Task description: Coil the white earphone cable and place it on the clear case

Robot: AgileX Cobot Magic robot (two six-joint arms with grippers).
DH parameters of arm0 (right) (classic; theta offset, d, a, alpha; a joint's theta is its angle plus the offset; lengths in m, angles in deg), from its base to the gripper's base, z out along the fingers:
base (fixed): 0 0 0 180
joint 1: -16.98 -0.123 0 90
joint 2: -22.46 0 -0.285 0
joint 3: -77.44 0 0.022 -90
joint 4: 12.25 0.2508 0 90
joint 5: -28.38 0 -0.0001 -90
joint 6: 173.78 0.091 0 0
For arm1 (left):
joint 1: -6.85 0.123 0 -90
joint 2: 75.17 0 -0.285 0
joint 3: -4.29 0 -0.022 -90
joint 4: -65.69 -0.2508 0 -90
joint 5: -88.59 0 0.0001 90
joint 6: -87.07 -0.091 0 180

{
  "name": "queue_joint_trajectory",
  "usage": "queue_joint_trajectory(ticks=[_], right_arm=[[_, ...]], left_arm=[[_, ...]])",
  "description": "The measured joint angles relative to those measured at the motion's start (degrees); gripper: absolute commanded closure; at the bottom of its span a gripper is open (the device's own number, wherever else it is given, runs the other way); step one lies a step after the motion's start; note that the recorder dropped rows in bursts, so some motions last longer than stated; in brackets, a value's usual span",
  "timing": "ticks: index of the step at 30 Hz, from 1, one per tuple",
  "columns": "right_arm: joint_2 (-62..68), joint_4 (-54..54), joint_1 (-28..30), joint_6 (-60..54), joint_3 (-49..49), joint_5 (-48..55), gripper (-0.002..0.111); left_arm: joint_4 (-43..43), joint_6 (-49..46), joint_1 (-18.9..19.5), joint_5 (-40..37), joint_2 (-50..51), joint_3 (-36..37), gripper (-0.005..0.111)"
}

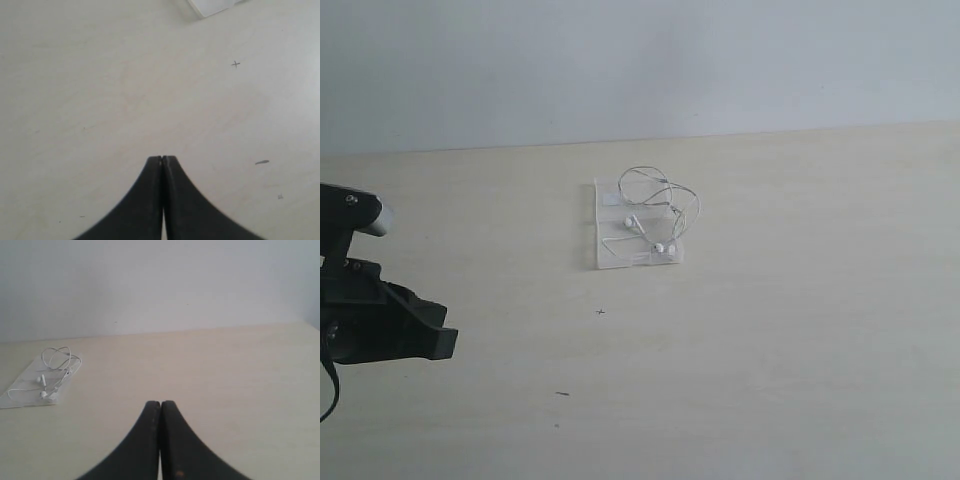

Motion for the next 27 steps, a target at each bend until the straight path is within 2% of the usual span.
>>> queue_joint_trajectory(ticks=[5, 27], right_arm=[[0.0, -3.0, 0.0, 6.4, 0.0, 1.0, 0.108], [0.0, -3.2, 0.0, 5.9, 0.0, 1.2, 0.108]], left_arm=[[0.0, 0.0, 0.0, 0.0, 0.0, 0.0, 0.107], [0.0, 0.0, 0.0, 0.0, 0.0, 0.0, 0.107]])
